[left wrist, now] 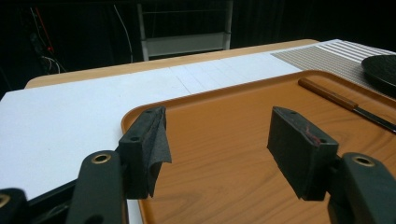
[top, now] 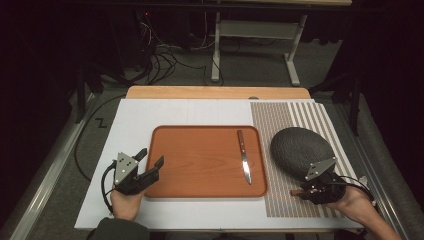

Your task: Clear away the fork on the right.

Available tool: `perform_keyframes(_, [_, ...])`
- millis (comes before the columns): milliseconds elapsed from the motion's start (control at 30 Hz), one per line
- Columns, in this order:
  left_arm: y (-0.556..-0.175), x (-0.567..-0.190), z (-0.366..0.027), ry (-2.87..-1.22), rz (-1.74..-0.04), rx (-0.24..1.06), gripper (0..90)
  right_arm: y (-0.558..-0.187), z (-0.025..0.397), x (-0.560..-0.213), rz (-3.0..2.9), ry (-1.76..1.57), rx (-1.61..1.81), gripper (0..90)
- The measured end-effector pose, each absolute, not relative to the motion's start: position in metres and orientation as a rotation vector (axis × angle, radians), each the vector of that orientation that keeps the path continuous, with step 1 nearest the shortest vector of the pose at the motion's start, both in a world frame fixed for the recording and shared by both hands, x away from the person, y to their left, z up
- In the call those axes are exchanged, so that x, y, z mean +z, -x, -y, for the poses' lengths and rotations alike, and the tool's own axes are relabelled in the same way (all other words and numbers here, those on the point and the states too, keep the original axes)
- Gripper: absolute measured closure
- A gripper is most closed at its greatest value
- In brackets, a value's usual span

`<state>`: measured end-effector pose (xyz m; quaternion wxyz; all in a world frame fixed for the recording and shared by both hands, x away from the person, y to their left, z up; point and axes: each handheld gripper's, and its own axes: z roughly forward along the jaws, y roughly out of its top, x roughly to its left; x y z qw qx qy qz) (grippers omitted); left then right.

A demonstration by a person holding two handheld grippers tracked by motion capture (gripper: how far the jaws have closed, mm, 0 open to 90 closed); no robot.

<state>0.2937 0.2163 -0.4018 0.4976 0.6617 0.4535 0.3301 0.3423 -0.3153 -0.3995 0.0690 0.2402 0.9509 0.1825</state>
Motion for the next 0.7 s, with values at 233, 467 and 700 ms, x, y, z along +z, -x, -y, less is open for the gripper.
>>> perform_keyframes(233, [-0.293, -0.402, -0.216, -1.6, -1.096, 0.803, 37.4, -0.344, 0.319, -0.399, -2.873, -0.726, 0.561, 67.5])
perform_keyframes(467, [-0.294, -0.402, -0.216, -1.605, -1.098, 0.804, 37.3, -0.343, 0.326, -0.401, -2.858, -0.727, 0.514, 64.2])
perform_keyframes(700, [-0.293, -0.402, -0.215, -1.606, -1.097, 0.807, 37.4, -0.343, 0.325, -0.401, -2.839, -0.746, 0.514, 70.8])
